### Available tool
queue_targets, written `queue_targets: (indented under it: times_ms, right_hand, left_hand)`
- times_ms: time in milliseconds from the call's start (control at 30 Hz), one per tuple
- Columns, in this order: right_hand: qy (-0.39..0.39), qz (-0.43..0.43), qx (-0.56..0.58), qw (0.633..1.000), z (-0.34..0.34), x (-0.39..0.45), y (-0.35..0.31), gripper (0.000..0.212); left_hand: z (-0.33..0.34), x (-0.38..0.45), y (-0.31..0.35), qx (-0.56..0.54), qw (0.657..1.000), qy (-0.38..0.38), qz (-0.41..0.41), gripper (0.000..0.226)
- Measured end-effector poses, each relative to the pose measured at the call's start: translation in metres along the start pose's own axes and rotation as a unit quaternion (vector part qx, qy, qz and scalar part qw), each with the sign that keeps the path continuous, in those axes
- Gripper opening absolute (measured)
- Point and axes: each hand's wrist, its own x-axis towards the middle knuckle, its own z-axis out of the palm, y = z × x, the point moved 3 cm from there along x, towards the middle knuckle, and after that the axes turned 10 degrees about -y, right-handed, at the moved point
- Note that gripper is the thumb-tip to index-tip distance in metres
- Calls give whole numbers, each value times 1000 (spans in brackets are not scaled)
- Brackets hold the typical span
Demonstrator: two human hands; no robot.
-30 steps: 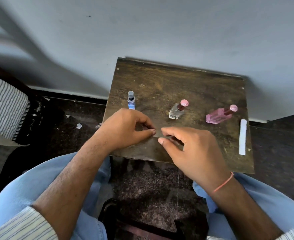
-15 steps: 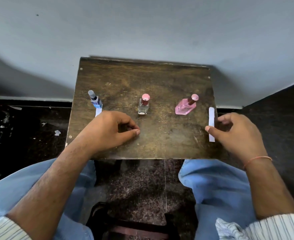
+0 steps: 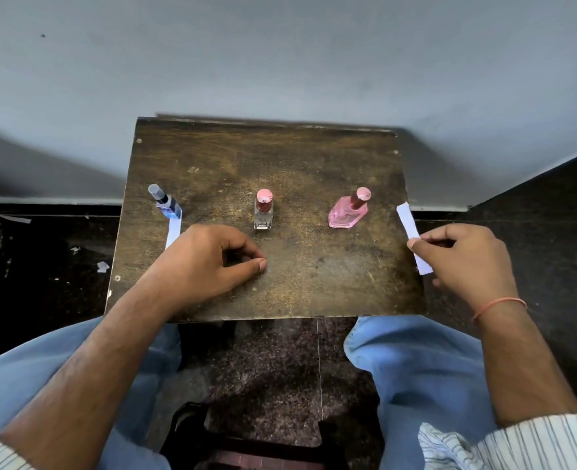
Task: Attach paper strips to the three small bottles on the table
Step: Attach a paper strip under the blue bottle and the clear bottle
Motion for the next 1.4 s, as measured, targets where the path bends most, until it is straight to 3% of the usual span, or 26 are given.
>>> queue_targets:
  times_ms: [67, 200, 300, 467, 567, 900, 1100, 1400]
  right_hand:
    - [-52, -20, 102, 993, 3, -1, -6, 10]
    - [-188, -131, 271, 935, 16, -15, -36, 23]
    - [-238, -205, 257, 914, 34, -27, -58, 19]
    - [-304, -242, 214, 896, 73, -39, -83, 6]
    - [-309, -218, 268, 886, 90, -43, -91, 3]
    - [-291, -170, 288, 896, 114, -52, -103, 11]
    - [-290, -181, 287, 895, 116, -54, -106, 21]
    - [-266, -271, 256, 889, 116, -55, -112, 30]
  left_hand:
    - [-1, 0, 1, 3, 1000, 1, 6, 3]
    - [-5, -1, 1, 4, 1000, 9, 24, 8]
    - [-4, -1, 2, -28, 999, 2, 34, 10]
    - [2, -1, 6, -125, 990, -51, 39, 21]
    - [5, -1, 6, -190, 978, -77, 27, 31]
    - [-4, -4, -1, -269, 962, -37, 0, 20]
    - [-9, -5, -3, -286, 957, -38, -20, 16]
    - [-9, -8, -1, -302, 951, -52, -27, 21]
